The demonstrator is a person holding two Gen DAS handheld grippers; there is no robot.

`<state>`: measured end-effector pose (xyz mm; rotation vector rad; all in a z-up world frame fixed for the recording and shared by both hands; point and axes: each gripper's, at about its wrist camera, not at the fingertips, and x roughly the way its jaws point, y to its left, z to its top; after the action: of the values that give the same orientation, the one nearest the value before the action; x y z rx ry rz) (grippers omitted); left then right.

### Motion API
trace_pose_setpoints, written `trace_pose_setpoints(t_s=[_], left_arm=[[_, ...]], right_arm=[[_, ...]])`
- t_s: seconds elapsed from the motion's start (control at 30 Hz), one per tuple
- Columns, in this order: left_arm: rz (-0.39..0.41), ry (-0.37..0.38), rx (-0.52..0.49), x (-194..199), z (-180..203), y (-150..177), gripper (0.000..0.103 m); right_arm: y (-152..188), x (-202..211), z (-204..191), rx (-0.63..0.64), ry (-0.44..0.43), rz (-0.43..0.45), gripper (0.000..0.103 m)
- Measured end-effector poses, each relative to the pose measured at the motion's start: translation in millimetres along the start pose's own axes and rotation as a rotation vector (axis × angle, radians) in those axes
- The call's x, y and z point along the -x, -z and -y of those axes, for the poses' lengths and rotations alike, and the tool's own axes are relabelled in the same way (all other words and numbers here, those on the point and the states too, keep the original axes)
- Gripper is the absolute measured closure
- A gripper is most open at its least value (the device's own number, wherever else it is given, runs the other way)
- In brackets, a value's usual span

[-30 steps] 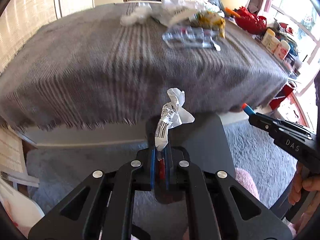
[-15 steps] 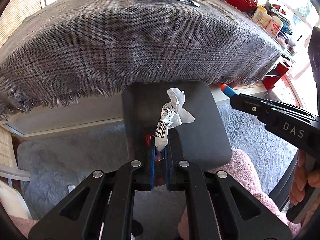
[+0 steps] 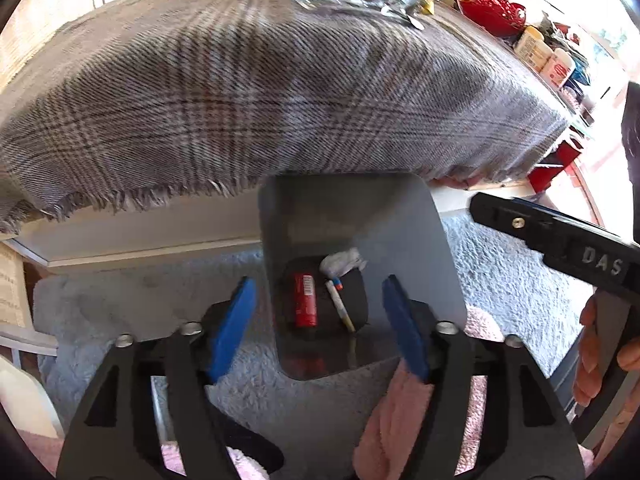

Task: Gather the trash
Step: 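Carry both items down into the dark bin and open both tools, then grasp the clear blister pack with the left tool while the right tool grasps the yellow crumpled bag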

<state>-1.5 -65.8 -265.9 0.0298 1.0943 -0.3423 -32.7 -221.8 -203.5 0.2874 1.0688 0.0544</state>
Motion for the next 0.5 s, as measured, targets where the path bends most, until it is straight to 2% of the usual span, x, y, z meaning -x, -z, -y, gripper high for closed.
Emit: trace_pose_setpoints(t_s=[0.03, 0.13, 0.2, 0.5], left_arm=[[0.010, -0.015, 0.004, 2, -2, -1, 0.025], [0.028, -0.041, 0.008, 7, -7, -6, 0.012], [0.036, -0.053, 0.003, 11, -9, -10, 0.009], [0.074, -0.071, -0.019, 23, -13, -41, 0.008]], right_arm=[[-2, 3, 2, -0.009, 0.017, 0.018, 0.008], [-6, 7, 8, -0.019, 0.022, 0.028, 0.004], [-10, 10, 10, -0.024, 0.025, 0.037, 0.003], [-48, 35, 12, -0.009, 0.035, 0.131, 0.003]])
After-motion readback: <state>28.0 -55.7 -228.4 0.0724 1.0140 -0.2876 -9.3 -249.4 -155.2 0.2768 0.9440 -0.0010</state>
